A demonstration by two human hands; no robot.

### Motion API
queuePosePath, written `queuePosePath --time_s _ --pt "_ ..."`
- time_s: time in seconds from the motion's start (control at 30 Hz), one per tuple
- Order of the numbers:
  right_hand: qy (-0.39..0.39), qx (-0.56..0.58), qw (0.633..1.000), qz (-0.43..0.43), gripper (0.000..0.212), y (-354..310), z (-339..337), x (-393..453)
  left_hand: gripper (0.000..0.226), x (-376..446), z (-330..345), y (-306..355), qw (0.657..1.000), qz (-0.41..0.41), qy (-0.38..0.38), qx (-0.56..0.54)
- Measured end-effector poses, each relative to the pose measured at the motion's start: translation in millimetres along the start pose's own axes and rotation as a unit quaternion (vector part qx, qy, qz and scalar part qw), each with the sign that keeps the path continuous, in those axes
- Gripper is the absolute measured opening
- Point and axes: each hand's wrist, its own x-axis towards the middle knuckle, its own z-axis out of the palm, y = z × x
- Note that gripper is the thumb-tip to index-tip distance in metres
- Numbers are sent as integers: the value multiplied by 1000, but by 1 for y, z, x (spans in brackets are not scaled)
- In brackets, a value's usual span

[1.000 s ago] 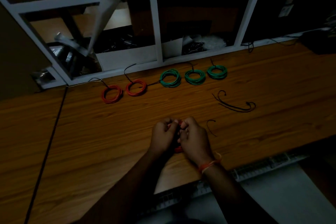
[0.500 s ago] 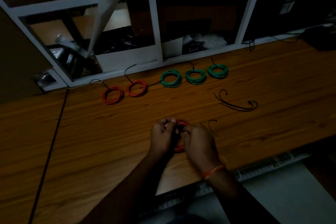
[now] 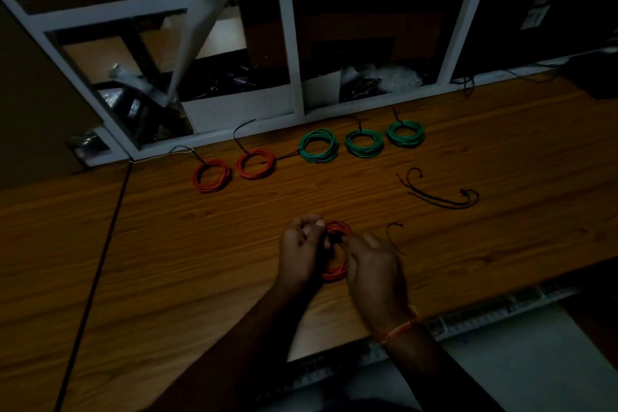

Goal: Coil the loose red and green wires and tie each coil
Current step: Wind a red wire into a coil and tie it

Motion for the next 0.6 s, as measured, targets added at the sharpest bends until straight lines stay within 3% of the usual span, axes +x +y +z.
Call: queuePosePath --time_s 0.1,0.2,0.27,0.47,0.6 --pt "47 -1 999 -15 7 2 4 -3 41 1 -2 0 1000 2 -17 2" --pt "81 -4 996 -45 22 3 11 1 52 0 -3 1 999 5 -34 7" --pt "91 -22 992 -79 19 3 15 2 56 -1 -2 3 999 -11 -44 -16" --pt "117 7 983 -144 12 11 20 6 24 -4 2 16 997 -39 -49 -33" --pt "118 30 978 -169 11 15 17 6 24 -3 2 21 996 -61 -61 -1"
